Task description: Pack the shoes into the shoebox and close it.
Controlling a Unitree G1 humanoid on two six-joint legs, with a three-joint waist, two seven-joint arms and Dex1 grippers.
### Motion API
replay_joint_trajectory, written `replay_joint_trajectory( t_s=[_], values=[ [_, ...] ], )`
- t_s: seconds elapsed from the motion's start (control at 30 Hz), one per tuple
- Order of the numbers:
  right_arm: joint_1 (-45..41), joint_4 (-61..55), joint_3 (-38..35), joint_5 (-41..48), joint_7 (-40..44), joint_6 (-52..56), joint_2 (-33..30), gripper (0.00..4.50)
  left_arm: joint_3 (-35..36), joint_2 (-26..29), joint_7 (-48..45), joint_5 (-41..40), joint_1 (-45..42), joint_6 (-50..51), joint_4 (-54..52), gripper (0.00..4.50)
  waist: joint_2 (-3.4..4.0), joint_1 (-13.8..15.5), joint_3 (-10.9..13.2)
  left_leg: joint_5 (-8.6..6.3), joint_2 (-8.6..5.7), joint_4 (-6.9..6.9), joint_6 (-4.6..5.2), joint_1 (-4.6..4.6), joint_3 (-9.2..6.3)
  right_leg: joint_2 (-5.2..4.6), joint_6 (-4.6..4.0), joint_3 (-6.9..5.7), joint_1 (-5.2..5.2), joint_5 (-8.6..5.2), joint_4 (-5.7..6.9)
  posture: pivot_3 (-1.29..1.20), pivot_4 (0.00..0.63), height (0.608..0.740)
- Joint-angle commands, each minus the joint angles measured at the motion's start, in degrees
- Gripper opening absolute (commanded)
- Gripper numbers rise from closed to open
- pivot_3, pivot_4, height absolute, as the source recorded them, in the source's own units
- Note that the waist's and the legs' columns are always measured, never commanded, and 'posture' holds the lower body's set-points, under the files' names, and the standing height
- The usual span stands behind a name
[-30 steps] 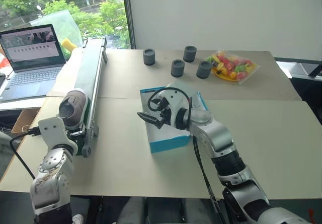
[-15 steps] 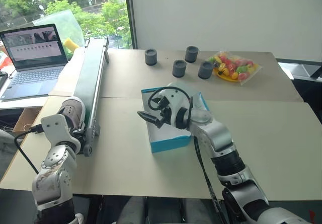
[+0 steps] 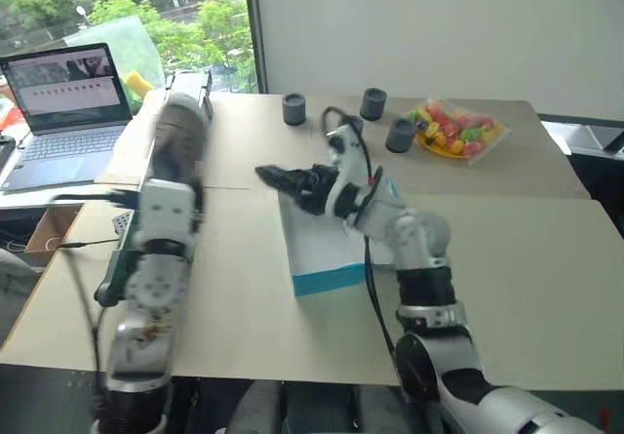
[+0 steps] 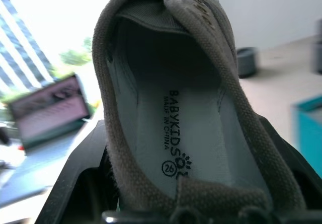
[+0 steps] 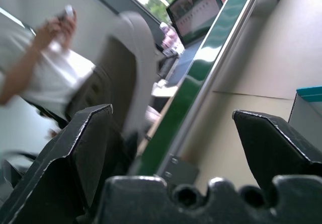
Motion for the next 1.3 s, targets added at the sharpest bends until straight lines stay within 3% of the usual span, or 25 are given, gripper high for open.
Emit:
replay_joint_trajectory(
  t_s=[0.03, 0.17, 0.43, 0.73, 1.13, 1.3],
  values=[
    [-5.3, 1.5, -3.6, 10.7, -2.7, 4.7, 4.3, 4.5, -2.3, -3.5, -4.5, -6.9, -0.1, 1.9, -5.9, 2.78, 0.05, -0.6, 0.0, 0.0, 0.01, -0.03, 0.01, 0.0, 0.04, 0.0, 0.0, 0.04, -0.04, 0.0, 0.04, 0.0, 0.15, 0.728],
    [-4.7, 0.2, -1.2, 12.4, -4.6, 5.9, 3.9, 4.5, -2.5, -5.1, -6.4, -9.4, -1.8, 4.3, -6.2, 2.78, 0.06, -2.0, 0.0, 0.0, 0.22, -0.04, 0.02, 0.04, 0.21, 0.21, -0.05, 0.13, -0.04, 0.02, 0.07, 0.0, 0.15, 0.728],
    [-2.0, -0.7, 1.6, 11.8, -6.5, 4.4, 2.2, 4.5, 1.3, -5.1, -5.7, -9.3, -4.9, 4.6, -4.8, 2.78, 0.06, -1.8, 0.0, -0.02, 0.22, 0.28, 0.07, 0.05, 0.25, 0.35, -0.07, 0.11, 0.13, 0.08, 0.06, 0.0, 0.15, 0.728],
    [0.0, -1.4, 3.9, 10.5, -6.1, 4.1, 1.0, 4.5, 0.4, -4.7, -5.6, -7.8, -6.7, 3.8, -5.6, 2.78, 0.06, -1.8, 0.0, -0.04, 0.24, 0.27, 0.08, 0.03, 0.25, 0.38, -0.07, 0.12, 0.09, 0.08, 0.06, 0.0, 0.15, 0.728],
    [0.2, -0.4, 5.2, 9.7, -4.7, 2.4, 0.4, 4.5, 5.3, -3.4, -3.1, -5.1, -4.9, 3.0, -7.7, 2.78, 0.06, -1.8, 0.0, -0.04, 0.27, 0.28, 0.08, 0.03, 0.26, 0.41, -0.09, 0.13, 0.08, 0.09, 0.07, 0.0, 0.15, 0.728],
    [0.1, -0.1, 5.2, 9.6, -4.5, 2.0, 0.4, 4.5, 3.4, -3.6, -4.4, -6.1, -3.7, 4.0, -8.9, 2.78, 0.06, -1.7, 0.0, -0.04, 0.27, 0.3, 0.08, 0.03, 0.25, 0.42, -0.09, 0.13, 0.09, 0.09, 0.06, 0.0, 0.15, 0.728]
  ],
)
